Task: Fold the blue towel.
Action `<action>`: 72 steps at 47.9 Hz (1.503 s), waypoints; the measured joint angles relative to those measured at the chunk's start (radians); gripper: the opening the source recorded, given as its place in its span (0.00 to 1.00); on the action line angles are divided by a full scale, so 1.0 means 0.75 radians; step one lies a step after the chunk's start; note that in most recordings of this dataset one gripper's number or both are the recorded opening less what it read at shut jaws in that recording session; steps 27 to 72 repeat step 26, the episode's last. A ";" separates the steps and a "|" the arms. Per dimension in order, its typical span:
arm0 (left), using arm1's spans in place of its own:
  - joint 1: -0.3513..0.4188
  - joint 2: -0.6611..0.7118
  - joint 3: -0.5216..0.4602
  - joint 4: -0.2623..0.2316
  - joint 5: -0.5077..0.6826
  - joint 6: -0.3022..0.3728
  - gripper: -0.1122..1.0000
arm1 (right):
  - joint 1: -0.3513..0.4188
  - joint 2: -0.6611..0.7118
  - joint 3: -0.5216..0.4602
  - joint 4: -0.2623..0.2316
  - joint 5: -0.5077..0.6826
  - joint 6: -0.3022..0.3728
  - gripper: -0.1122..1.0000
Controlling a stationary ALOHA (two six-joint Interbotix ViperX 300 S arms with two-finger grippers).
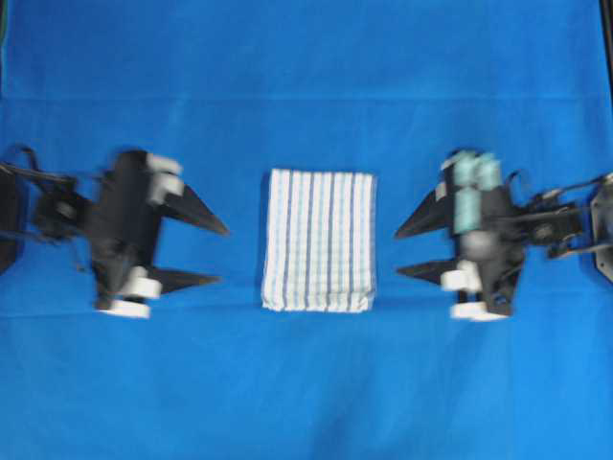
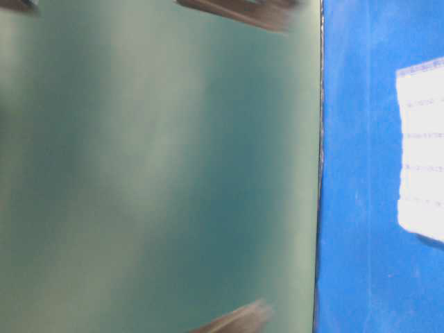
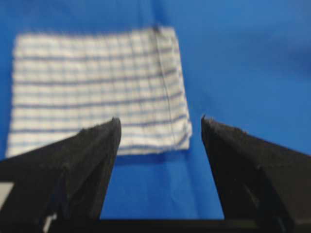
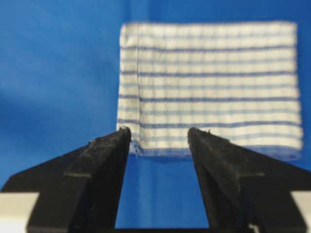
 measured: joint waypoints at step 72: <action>0.182 -0.843 0.301 0.000 0.178 0.049 0.65 | -0.072 -0.755 0.319 -0.178 0.059 0.000 0.61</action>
